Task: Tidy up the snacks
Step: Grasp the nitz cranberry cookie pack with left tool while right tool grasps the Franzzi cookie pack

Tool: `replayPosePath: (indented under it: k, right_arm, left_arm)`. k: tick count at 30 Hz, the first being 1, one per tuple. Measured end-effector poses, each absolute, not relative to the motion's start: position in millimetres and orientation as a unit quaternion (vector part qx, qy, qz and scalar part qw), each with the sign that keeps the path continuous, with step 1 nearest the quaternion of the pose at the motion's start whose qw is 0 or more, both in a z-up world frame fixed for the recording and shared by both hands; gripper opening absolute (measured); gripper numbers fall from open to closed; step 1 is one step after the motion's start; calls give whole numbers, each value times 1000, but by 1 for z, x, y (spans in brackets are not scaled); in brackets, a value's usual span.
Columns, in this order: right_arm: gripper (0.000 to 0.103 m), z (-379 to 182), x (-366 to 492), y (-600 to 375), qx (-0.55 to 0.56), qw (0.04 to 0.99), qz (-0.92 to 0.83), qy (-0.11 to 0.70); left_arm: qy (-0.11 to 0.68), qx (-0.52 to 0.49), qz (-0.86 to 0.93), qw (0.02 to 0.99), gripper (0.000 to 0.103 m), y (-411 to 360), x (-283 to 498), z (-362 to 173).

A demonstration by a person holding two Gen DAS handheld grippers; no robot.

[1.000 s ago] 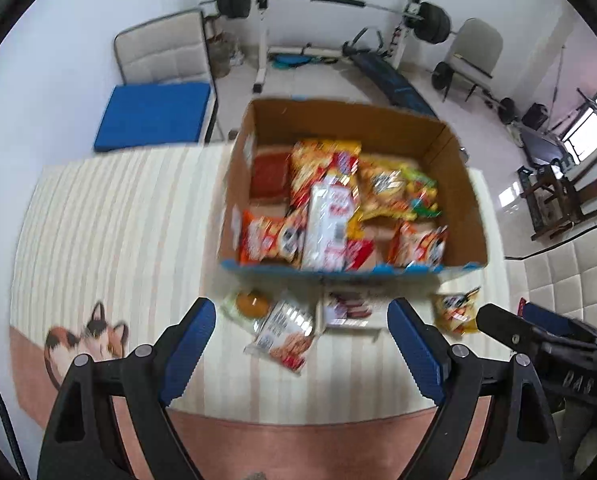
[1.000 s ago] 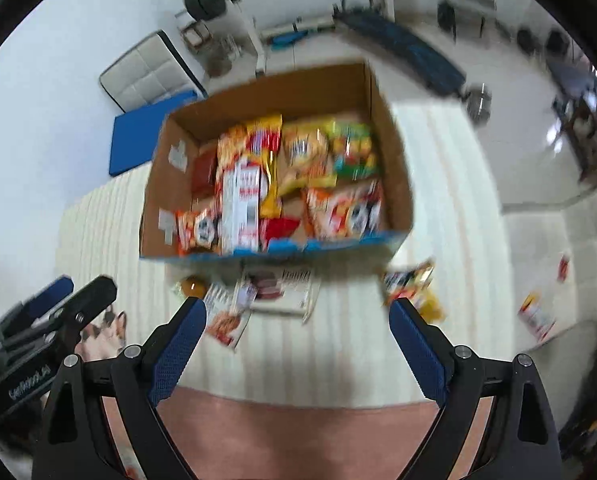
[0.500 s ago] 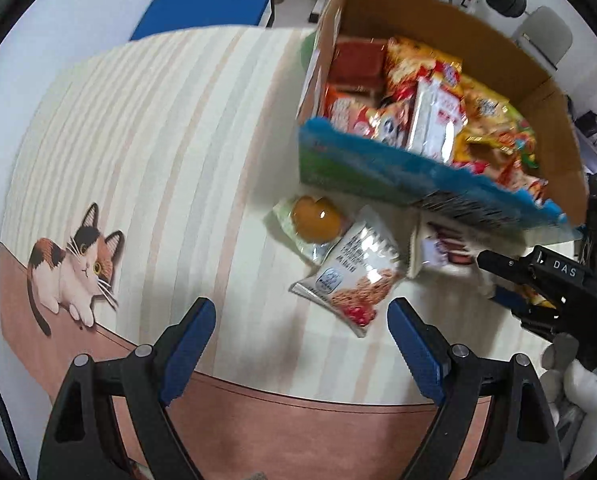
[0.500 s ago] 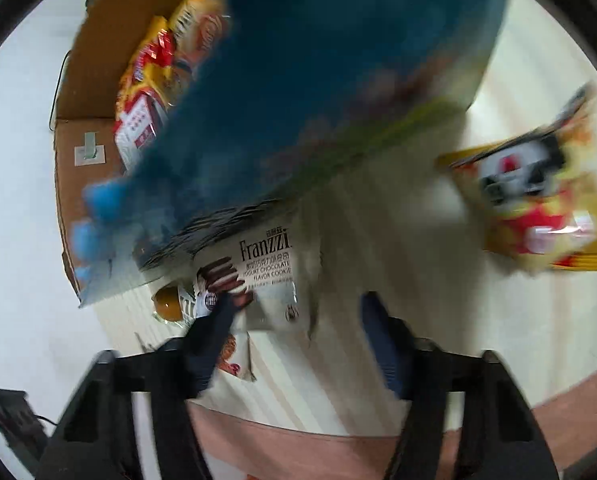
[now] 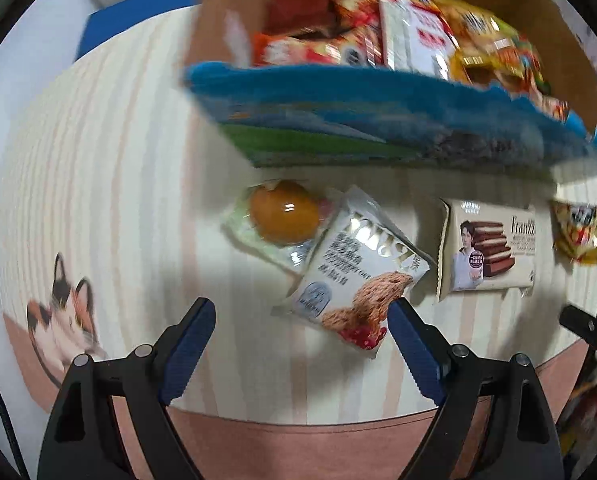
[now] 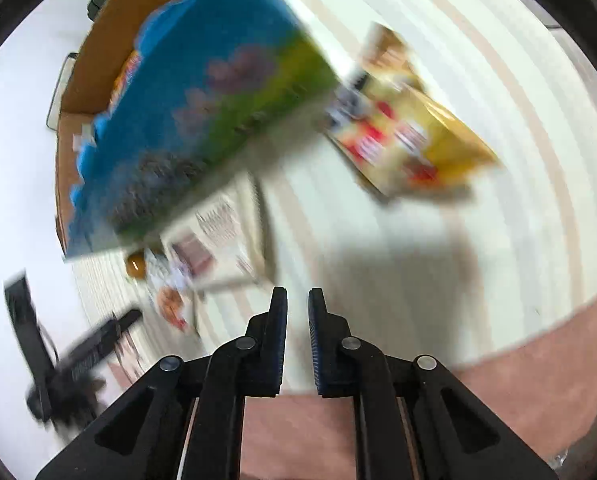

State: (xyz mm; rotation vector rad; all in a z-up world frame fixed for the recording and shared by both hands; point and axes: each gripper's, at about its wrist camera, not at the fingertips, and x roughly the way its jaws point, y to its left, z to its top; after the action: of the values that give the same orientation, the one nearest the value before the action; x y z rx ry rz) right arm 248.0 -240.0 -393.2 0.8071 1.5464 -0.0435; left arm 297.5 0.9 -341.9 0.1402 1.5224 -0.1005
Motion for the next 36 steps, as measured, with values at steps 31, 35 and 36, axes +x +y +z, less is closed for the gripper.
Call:
replayPosePath:
  k: [31,35,36]
  right_arm:
    - [77,-378,351,-71,-155,667,213,697]
    - [76,-404,359,-36,-240,618,239,710]
    - [77,-411,362,-30,-255,610,236,712]
  left_arm:
    - [712,16,-31,701,74,26,258,-385]
    - [708,12,-26,706,74,32,252,-390]
    - [708,11,-25,706,74,33,248,-393]
